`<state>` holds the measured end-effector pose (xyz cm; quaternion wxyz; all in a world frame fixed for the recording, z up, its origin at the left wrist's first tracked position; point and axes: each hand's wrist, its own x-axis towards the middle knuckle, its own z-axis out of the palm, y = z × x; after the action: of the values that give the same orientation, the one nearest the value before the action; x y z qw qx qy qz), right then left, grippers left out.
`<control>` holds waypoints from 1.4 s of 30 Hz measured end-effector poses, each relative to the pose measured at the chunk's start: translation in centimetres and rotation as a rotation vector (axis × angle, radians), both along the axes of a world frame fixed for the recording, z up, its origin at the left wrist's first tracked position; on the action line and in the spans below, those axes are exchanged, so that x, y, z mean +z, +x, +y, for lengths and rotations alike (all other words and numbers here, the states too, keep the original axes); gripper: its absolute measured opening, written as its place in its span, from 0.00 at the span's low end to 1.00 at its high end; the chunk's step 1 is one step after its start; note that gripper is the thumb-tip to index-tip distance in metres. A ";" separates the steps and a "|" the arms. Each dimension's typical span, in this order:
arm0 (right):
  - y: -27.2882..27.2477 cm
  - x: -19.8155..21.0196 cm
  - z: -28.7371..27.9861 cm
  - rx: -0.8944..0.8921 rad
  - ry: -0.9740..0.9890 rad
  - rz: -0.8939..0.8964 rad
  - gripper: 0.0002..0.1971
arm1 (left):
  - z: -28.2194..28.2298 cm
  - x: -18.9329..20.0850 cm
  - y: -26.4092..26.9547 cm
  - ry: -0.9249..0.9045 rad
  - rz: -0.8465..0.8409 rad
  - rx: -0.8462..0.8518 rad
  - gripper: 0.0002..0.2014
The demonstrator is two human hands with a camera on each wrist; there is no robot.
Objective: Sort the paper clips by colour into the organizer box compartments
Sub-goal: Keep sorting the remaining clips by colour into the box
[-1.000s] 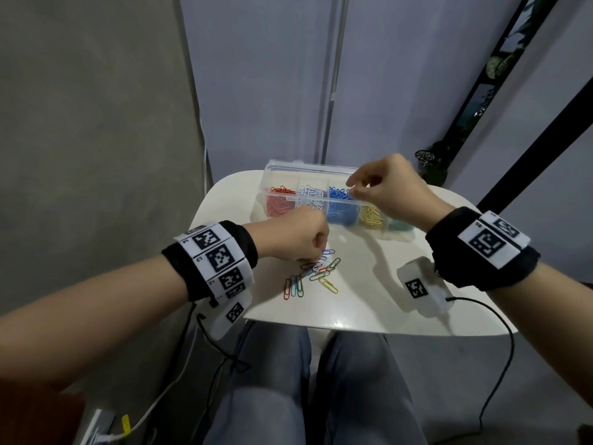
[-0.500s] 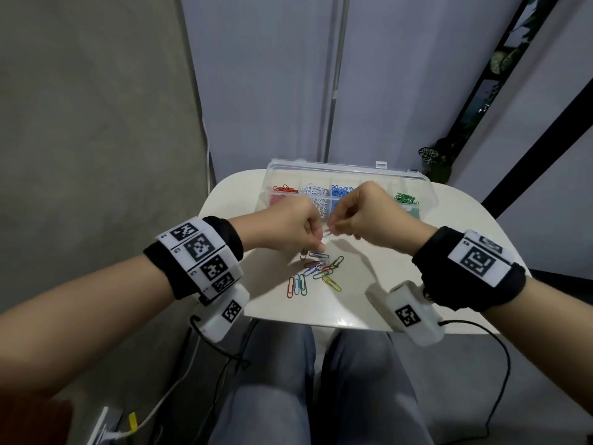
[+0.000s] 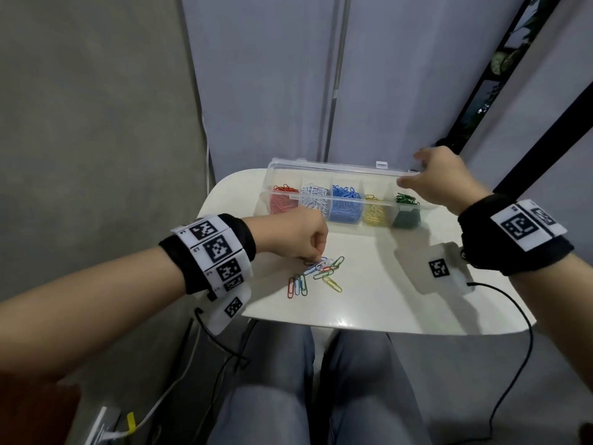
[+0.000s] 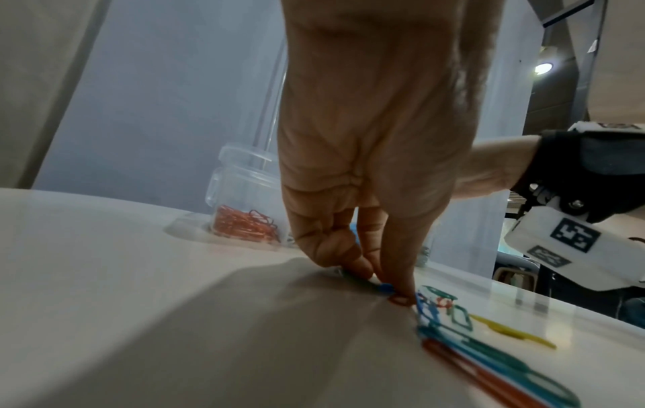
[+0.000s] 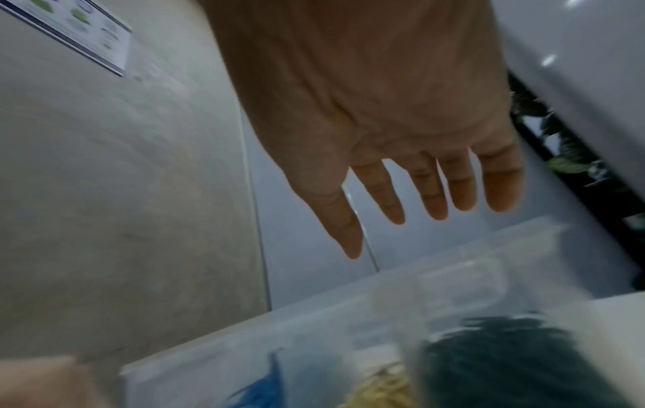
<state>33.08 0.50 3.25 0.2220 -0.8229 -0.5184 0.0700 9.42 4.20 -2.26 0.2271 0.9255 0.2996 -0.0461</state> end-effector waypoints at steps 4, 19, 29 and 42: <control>1.5 -0.7 -0.9 -0.040 -0.192 0.050 0.28 | -0.1 0.2 0.1 0.018 0.018 -0.032 0.02; 1.2 -1.7 -1.6 0.024 -0.258 0.059 0.23 | 1.2 4.7 2.0 0.007 -0.514 0.203 0.03; 1.0 -1.2 -2.1 0.016 -0.311 0.055 0.24 | 2.6 4.8 3.9 0.111 -0.518 0.256 0.04; 1.3 -1.6 -1.9 0.009 -0.284 0.140 0.27 | 0.2 0.5 -2.2 0.101 -0.002 0.127 0.11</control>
<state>34.37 -1.43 1.63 0.1386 -0.8368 -0.4900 0.2009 7.25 4.36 -1.75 0.1829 0.9148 0.3597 -0.0157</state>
